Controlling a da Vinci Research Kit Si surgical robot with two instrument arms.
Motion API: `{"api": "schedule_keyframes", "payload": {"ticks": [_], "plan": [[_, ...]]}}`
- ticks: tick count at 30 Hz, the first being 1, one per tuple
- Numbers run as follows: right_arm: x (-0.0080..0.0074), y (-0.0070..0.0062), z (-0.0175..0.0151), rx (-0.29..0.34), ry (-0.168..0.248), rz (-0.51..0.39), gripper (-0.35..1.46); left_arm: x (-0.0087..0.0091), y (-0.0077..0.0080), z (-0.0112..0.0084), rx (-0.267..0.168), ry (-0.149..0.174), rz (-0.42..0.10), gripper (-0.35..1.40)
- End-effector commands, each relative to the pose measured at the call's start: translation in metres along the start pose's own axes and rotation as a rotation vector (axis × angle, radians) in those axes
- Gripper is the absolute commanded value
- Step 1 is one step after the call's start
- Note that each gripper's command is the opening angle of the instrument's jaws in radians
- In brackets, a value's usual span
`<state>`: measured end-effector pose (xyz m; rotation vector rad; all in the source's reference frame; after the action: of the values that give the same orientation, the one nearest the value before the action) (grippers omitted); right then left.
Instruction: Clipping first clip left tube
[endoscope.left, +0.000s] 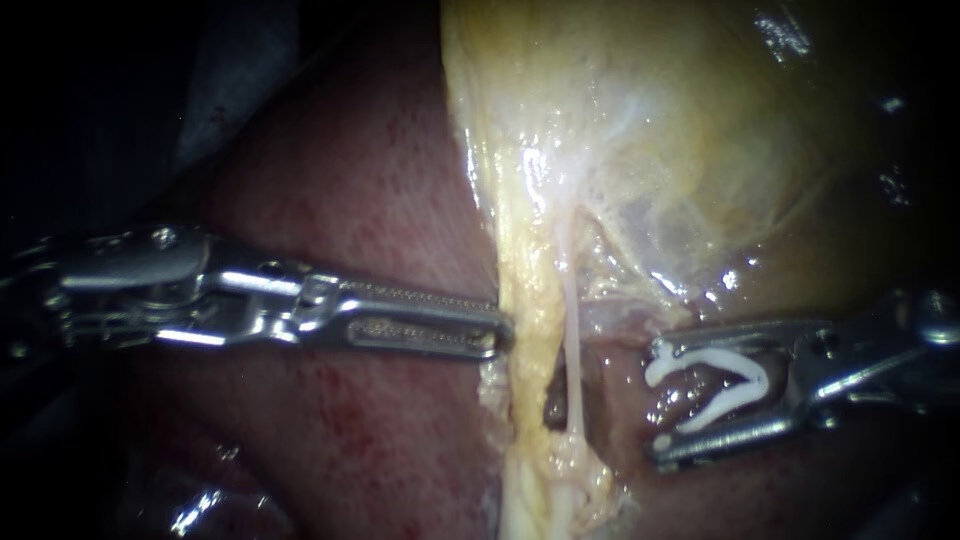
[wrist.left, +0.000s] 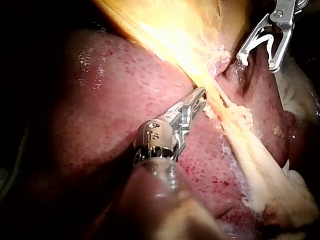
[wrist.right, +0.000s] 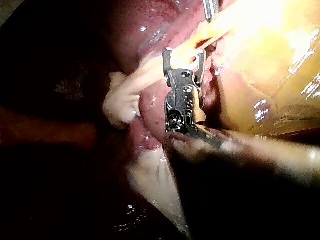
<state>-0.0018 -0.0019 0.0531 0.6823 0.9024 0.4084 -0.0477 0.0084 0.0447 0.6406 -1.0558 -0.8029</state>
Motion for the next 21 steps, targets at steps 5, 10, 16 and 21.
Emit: {"api": "schedule_keyframes", "payload": {"ticks": [5,10,16,21], "plan": [[0.0001,-0.0001,0.0002,0.0,0.0,0.0,0.52,0.0,-0.0002,-0.0003,0.004,0.002,0.0,-0.35],[0.0003,-0.0003,0.0008,-0.003,0.0,0.0,0.52,-0.0001,-0.0008,-0.001,0.014,0.005,-0.001,-0.35],[0.0004,-0.0007,0.002,-0.008,0.001,-0.002,0.52,-0.0002,-0.0016,-0.0023,0.021,0.007,-0.002,-0.35],[-0.0001,-0.0009,0.0035,-0.016,0.002,-0.006,0.53,0.0002,-0.0022,-0.004,0.032,0.012,-0.001,-0.35]]}}
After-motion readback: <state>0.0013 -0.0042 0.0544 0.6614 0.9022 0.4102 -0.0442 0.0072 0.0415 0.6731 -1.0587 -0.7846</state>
